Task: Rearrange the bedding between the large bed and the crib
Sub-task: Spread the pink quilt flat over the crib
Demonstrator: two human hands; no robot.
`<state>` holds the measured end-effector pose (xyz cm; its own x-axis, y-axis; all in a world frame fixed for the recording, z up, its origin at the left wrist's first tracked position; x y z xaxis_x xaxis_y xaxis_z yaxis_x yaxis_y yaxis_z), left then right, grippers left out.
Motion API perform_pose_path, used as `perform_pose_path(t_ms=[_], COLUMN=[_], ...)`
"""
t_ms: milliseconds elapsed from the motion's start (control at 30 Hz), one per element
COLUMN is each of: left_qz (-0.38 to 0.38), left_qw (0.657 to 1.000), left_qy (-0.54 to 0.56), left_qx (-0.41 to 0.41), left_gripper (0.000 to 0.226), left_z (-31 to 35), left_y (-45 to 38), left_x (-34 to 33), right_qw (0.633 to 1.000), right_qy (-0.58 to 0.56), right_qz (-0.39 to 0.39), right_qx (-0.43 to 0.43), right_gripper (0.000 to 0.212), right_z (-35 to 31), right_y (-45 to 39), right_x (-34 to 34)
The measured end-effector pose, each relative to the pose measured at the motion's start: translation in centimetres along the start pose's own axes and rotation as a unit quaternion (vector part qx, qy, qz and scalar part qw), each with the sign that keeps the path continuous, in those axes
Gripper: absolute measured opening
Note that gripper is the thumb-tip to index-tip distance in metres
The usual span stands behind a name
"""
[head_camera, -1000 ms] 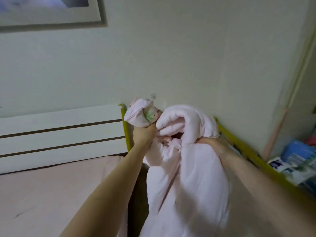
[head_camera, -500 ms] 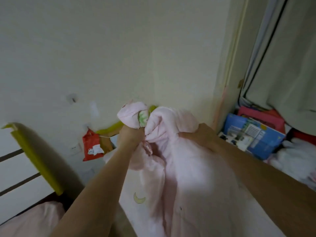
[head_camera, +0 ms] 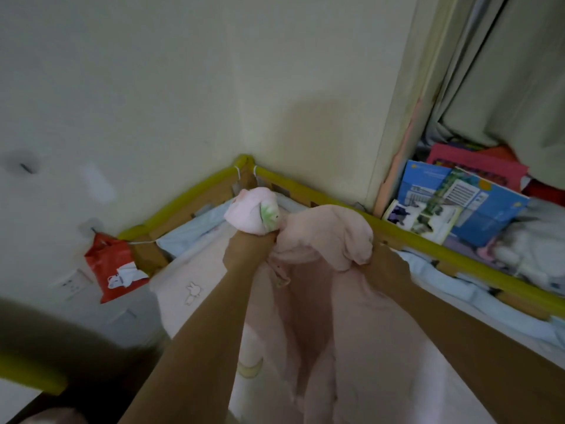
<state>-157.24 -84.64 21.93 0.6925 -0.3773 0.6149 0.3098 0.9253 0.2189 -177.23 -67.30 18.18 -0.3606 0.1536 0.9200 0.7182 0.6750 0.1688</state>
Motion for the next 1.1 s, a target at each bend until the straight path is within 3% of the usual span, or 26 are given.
perform_pose_path(t_ms=[167, 367, 467, 533, 667, 767, 833, 933, 1100], left_qz=[-0.059, -0.112, -0.115, -0.089, -0.083, -0.211, -0.259, -0.318, -0.422], left_qw=[0.994, 0.987, 0.983, 0.984, 0.974, 0.929, 0.884, 0.815, 0.739], left_qy=[-0.069, -0.04, -0.032, -0.08, -0.208, -0.294, -0.355, -0.385, -0.337], left_qx=[0.063, 0.111, 0.136, 0.128, 0.036, -0.074, -0.157, -0.295, -0.404], left_gripper=[0.074, 0.12, 0.111, 0.089, 0.065, 0.057, 0.054, 0.05, 0.054], left_z=[-5.0, -14.1, -18.1, -20.4, -21.4, -19.3, -18.2, -14.0, -9.0], left_y=[-6.9, -20.0, -27.5, -31.9, -37.3, -36.1, -34.3, -29.3, -18.9], left_x=[-1.1, -1.2, -1.4, -1.3, -3.2, -7.2, -9.0, -12.3, -16.3], right_qw=[0.996, 0.993, 0.994, 0.994, 0.989, 0.975, 0.972, 0.968, 0.947], right_qy=[0.09, 0.121, 0.104, 0.094, 0.016, -0.077, -0.096, -0.108, -0.092], right_qz=[0.008, -0.006, -0.001, -0.017, -0.122, -0.178, -0.183, -0.141, -0.087], right_qx=[0.001, 0.01, -0.03, -0.044, -0.084, -0.108, -0.109, -0.176, -0.296], right_gripper=[0.058, 0.059, 0.062, 0.061, 0.066, 0.066, 0.06, 0.045, 0.033], right_z=[-3.4, -10.2, -13.4, -15.0, -16.6, -16.8, -16.5, -11.7, -2.7], right_y=[-5.0, -12.6, -17.2, -19.9, -22.6, -21.6, -20.3, -16.1, -4.7], right_x=[-4.0, -12.1, -17.5, -20.9, -28.2, -30.1, -29.8, -26.4, -21.1])
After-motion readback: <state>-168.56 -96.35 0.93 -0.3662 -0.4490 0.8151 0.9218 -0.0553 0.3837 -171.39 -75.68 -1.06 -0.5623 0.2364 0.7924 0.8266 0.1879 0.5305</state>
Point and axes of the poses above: each hand's wrist, its own y-axis away from the middle knuckle, its own x-axis out of the back of the hand, z = x × y, the point moved 4 cm from there along -y, towards the middle knuckle, and after that the axes turned 3 degrees about y, right-handed, at the moved point
